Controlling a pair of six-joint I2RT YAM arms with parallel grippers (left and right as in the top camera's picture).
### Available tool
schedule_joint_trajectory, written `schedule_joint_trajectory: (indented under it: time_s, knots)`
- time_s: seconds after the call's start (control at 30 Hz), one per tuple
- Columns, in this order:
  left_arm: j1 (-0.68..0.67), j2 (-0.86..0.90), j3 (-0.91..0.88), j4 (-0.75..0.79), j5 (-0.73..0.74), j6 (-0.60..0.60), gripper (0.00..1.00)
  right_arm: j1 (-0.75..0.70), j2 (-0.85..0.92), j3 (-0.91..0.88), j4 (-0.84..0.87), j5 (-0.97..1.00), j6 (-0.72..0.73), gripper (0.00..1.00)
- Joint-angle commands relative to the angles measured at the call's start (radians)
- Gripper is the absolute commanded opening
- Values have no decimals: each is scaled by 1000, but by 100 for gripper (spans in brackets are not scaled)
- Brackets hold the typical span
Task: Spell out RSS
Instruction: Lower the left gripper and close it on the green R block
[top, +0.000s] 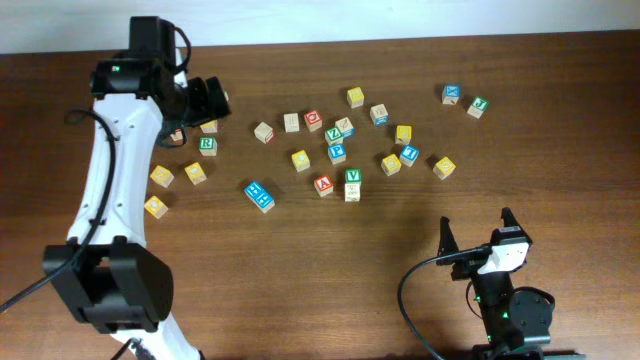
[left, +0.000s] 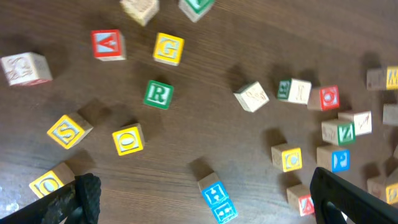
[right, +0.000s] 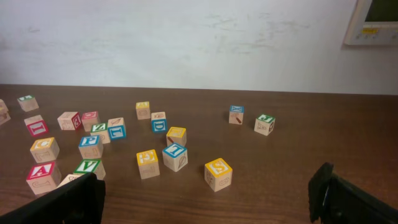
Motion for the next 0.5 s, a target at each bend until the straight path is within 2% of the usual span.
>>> schedule_joint_trajectory:
  time_s: [0.0,0.13,0.3,0.43,0.47]
  knots:
    - [-38,-22,-8,4,-7,84,99,5,-7,-5,-6,1,-6,98]
    - [-40,-21,-10,-3,22,85,99,5,-7,-5,-6,1,-6,98]
    - [-40,8,-11,47,3,141,99,5,-7,-5,-6,1,-6,98]
    - [-40,98,-11,63,0,156,99,5,-7,-5,-6,1,-6,98]
    - [-40,125,-11,72,-51,163,99,5,-7,-5,-6,1,-6,98]
